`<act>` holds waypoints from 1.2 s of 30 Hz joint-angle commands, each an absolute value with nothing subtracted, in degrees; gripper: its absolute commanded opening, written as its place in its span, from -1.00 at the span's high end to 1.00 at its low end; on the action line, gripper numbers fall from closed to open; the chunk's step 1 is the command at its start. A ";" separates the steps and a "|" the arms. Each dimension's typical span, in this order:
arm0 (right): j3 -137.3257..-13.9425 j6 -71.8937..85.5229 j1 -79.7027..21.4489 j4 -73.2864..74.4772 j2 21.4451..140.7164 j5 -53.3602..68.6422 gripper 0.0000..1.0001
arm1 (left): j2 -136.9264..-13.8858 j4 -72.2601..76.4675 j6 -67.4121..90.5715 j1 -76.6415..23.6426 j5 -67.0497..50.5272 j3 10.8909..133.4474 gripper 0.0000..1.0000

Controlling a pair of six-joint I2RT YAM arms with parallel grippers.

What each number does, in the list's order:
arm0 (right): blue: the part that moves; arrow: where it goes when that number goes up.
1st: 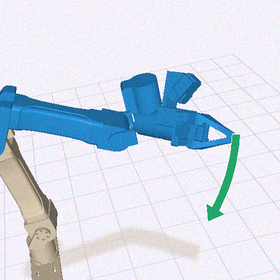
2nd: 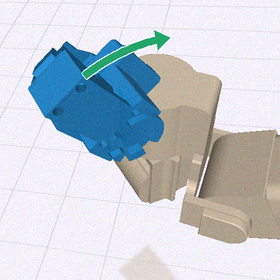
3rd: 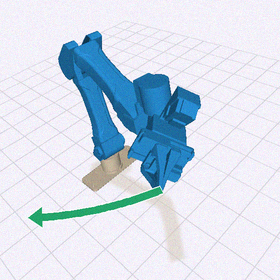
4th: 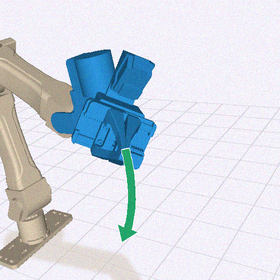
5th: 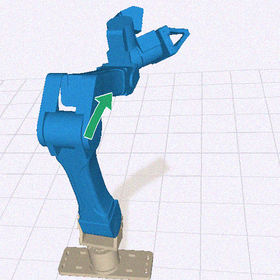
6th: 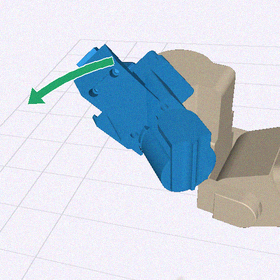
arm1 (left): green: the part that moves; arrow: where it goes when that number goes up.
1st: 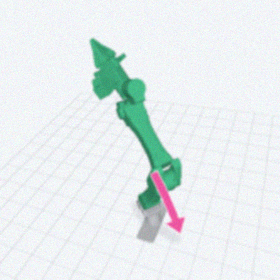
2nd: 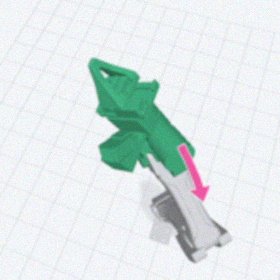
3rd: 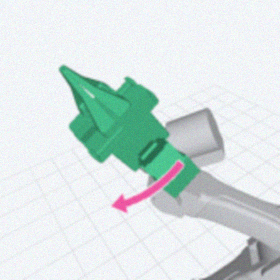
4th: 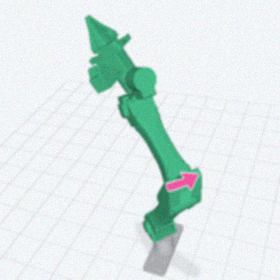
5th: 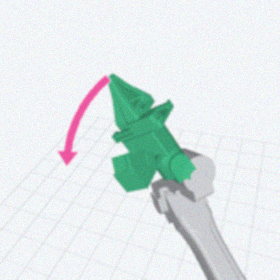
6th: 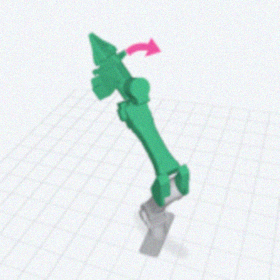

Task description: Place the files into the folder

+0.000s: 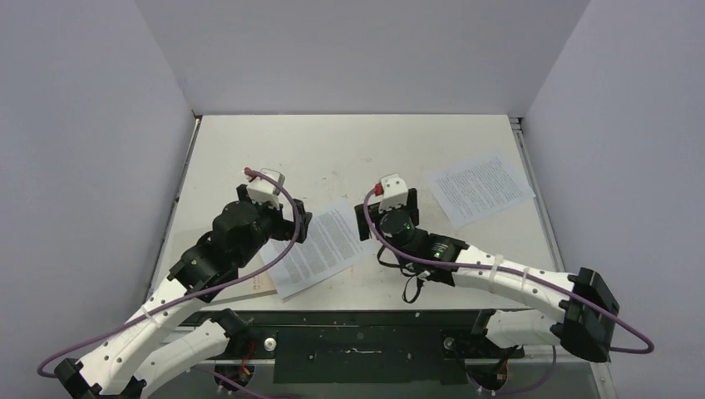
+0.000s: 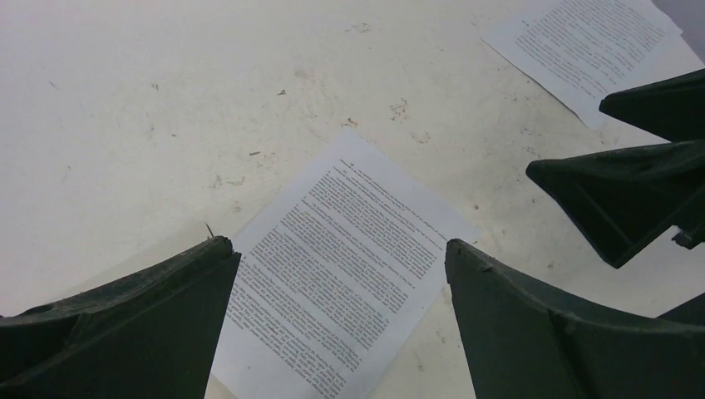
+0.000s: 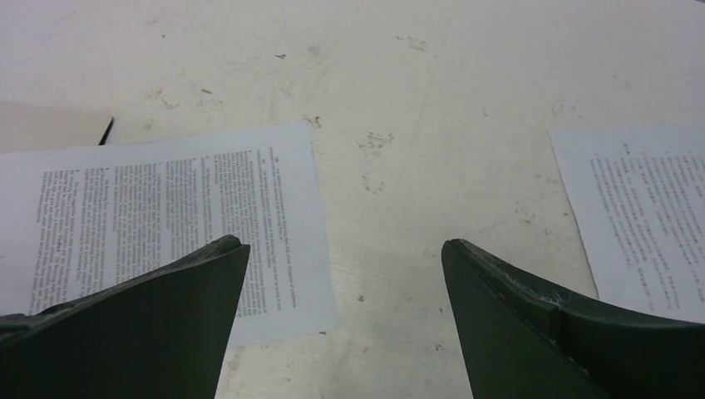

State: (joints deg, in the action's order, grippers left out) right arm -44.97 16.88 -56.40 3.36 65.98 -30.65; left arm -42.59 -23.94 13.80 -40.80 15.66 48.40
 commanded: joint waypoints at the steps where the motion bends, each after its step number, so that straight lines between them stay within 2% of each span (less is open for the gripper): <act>1: -51.83 15.74 -60.06 2.40 74.26 -33.36 -0.79 | -43.11 -24.50 13.51 -39.49 17.21 51.61 -0.93; 10: -54.04 16.68 -60.53 -7.62 87.00 -17.52 -0.79 | -40.30 -26.46 14.72 -37.88 27.77 51.68 -0.93; 17: -58.12 20.33 -60.61 -10.07 99.25 -8.66 -0.79 | -37.89 -26.54 15.03 -37.79 32.75 51.25 -0.93; 26: -62.12 22.03 -62.53 -9.21 106.29 -8.18 -0.80 | -37.79 -26.37 15.01 -36.95 31.16 51.49 -0.93; 36: -64.92 22.99 -62.88 -6.34 111.47 -14.56 -0.80 | -36.53 -26.29 15.21 -36.65 30.73 51.42 -0.93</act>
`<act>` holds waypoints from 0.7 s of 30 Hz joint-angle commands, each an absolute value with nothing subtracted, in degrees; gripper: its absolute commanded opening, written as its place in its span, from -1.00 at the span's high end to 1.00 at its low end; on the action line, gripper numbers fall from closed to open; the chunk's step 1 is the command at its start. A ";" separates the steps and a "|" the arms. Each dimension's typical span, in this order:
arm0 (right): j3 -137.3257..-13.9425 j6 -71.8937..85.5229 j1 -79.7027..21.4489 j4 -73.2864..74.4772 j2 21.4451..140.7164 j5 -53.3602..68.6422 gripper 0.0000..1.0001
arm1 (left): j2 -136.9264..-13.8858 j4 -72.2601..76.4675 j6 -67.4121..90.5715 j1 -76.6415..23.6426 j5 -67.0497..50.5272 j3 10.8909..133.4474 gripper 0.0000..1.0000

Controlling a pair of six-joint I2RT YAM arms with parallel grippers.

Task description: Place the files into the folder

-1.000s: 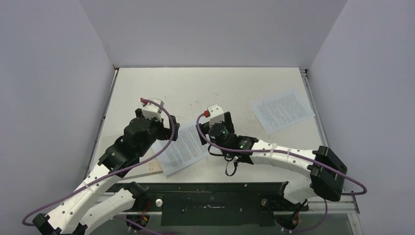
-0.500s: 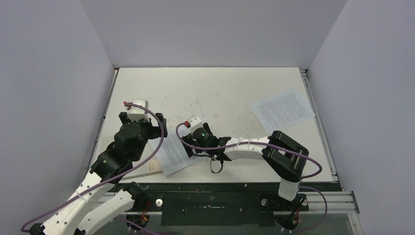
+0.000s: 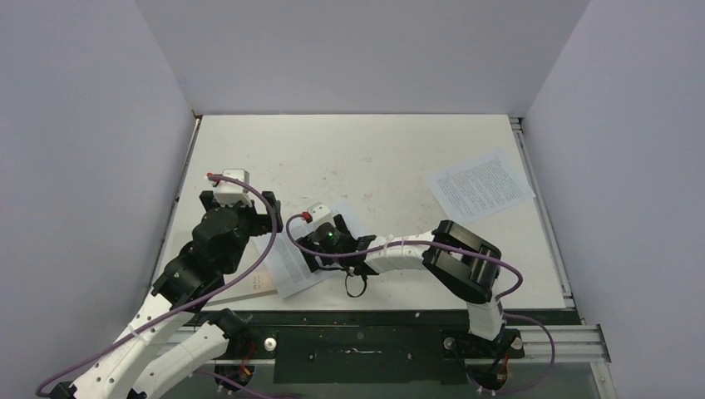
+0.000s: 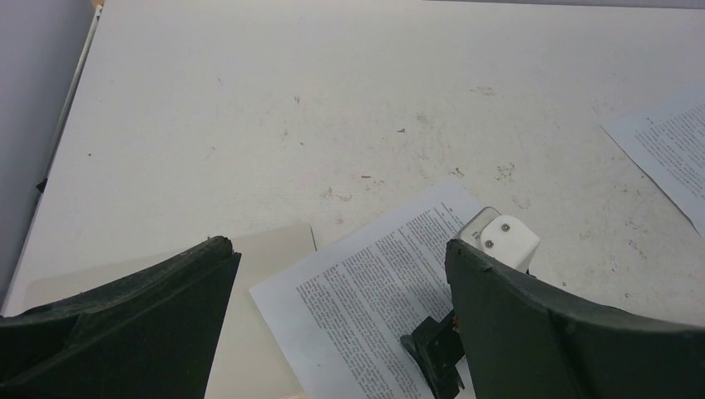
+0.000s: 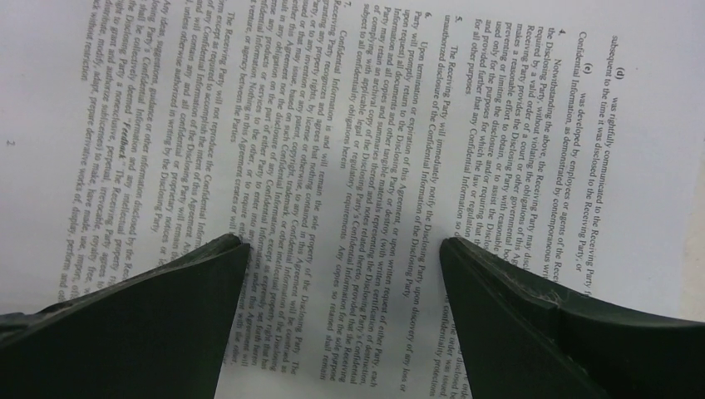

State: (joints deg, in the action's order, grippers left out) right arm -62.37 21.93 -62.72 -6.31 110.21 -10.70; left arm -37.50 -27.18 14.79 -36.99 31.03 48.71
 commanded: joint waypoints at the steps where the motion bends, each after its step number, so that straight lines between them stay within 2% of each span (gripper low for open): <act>1: -65.20 23.03 -62.90 -5.80 111.92 -15.31 -0.80 | -36.42 -26.30 15.21 -36.65 30.69 51.42 -0.93; 9: -65.23 23.42 -62.50 -1.71 113.43 -22.97 -0.79 | -36.26 -26.19 15.38 -36.65 30.36 51.33 -0.93; 21: -61.36 24.94 -56.22 -0.18 111.04 -25.15 -0.80 | -36.21 -26.10 15.56 -36.65 30.51 51.15 -0.93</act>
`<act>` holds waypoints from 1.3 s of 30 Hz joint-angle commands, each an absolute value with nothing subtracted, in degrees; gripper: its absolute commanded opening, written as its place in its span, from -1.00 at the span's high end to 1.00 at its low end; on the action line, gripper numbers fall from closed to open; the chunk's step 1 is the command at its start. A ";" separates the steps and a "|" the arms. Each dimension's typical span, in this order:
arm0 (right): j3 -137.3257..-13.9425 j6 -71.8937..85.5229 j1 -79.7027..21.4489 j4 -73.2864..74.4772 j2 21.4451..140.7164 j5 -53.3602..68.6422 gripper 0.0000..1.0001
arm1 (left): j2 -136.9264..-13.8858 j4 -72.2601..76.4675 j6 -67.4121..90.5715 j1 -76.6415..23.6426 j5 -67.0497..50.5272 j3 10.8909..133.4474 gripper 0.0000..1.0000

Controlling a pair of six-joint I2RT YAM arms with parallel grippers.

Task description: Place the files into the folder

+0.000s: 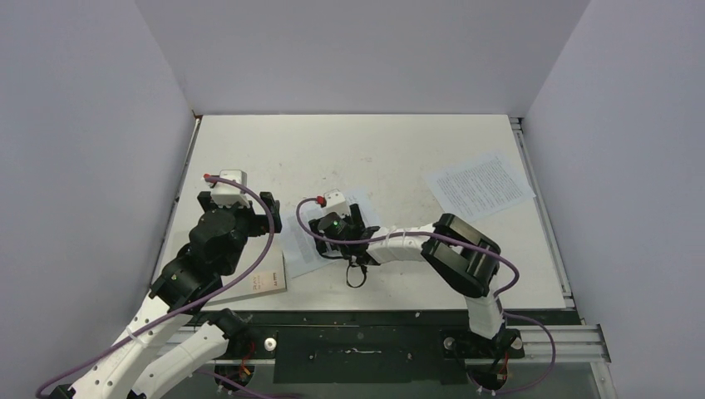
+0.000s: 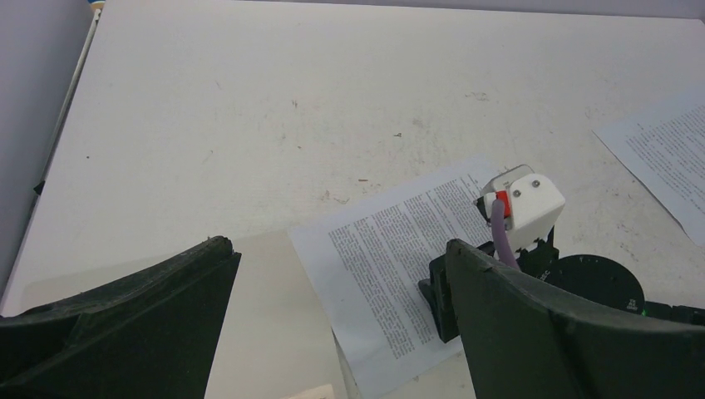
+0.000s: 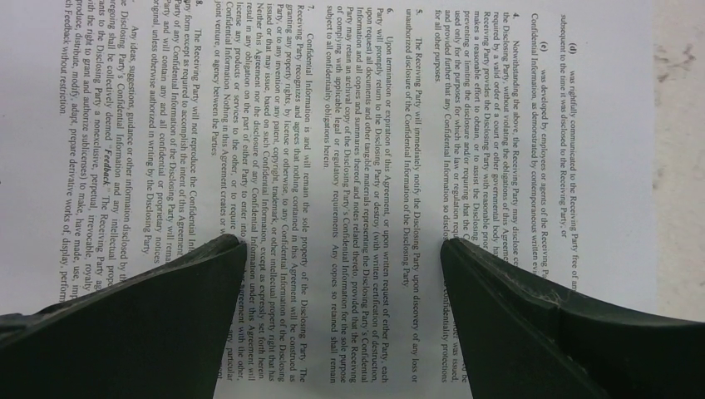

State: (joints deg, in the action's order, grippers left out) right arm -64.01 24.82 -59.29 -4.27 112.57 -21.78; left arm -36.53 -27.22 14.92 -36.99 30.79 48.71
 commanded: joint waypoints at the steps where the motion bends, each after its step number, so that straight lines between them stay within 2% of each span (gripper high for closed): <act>1: -60.94 25.03 -55.39 -0.18 110.67 -25.02 -0.80 | -36.21 -26.10 15.56 -36.63 30.54 51.15 -0.93; 17: -61.37 23.57 -41.32 2.68 109.20 -23.31 -0.80 | -36.67 -26.10 15.47 -36.65 30.54 51.14 -0.93; 27: -65.19 25.59 -30.75 3.30 112.29 -18.75 -0.80 | -36.83 -26.02 15.47 -36.65 30.68 51.04 -0.93; 39: -73.16 26.61 -22.77 7.41 116.50 -18.64 -0.79 | -37.52 -26.02 15.47 -36.74 30.33 50.98 -0.93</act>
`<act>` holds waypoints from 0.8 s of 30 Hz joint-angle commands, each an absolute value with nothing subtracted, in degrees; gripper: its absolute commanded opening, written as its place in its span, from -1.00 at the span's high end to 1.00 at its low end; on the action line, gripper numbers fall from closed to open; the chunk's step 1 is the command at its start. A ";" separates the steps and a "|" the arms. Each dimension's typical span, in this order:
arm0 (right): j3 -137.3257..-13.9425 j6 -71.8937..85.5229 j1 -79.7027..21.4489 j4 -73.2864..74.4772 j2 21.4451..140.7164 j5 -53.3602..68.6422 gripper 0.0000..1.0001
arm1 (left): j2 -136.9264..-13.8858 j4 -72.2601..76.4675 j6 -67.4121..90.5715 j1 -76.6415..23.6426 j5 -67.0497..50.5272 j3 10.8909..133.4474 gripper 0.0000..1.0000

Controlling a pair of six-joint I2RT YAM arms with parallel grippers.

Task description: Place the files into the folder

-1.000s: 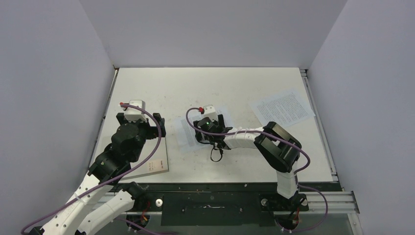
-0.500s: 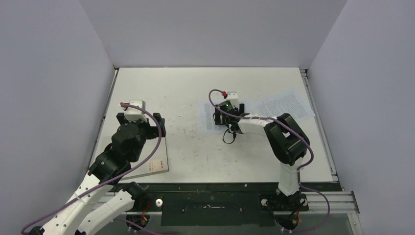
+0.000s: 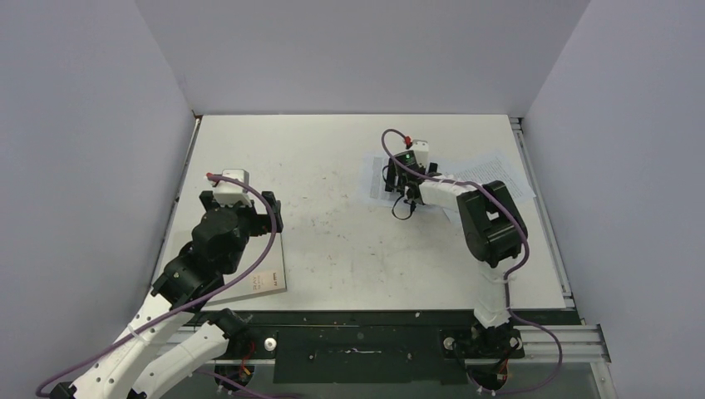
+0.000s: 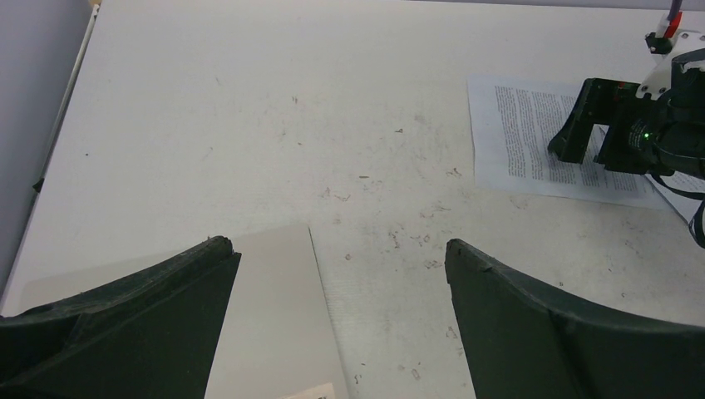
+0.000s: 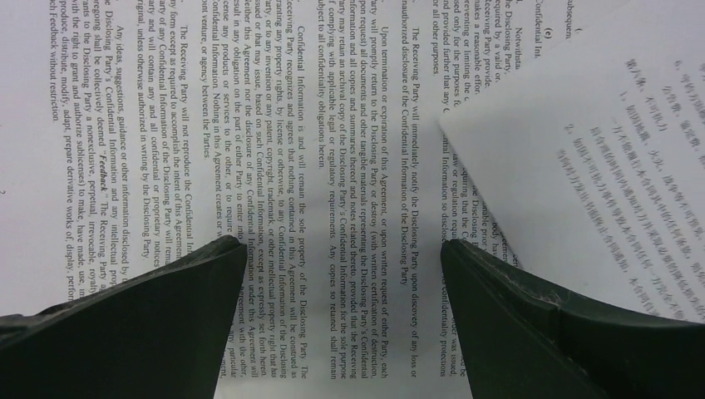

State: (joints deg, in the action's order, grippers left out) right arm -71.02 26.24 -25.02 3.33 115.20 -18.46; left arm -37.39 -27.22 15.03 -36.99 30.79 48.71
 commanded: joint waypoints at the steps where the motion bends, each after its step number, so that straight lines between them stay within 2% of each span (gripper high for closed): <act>1: -73.47 26.72 -22.35 7.46 116.43 -18.63 -0.79 | -37.59 -26.02 15.47 -36.74 30.32 50.98 -0.93; 16: -72.30 26.46 -23.03 5.75 103.82 -13.60 -0.79 | -38.65 -26.24 16.83 -36.74 31.98 50.64 -0.93; 24: -70.11 26.84 -29.39 4.52 98.80 -7.08 -0.80 | -40.35 -29.81 26.24 -37.22 40.27 51.30 -0.93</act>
State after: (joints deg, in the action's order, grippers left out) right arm -71.33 26.44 -25.21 6.90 101.89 -10.61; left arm -39.66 -27.88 19.42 -37.01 34.17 48.71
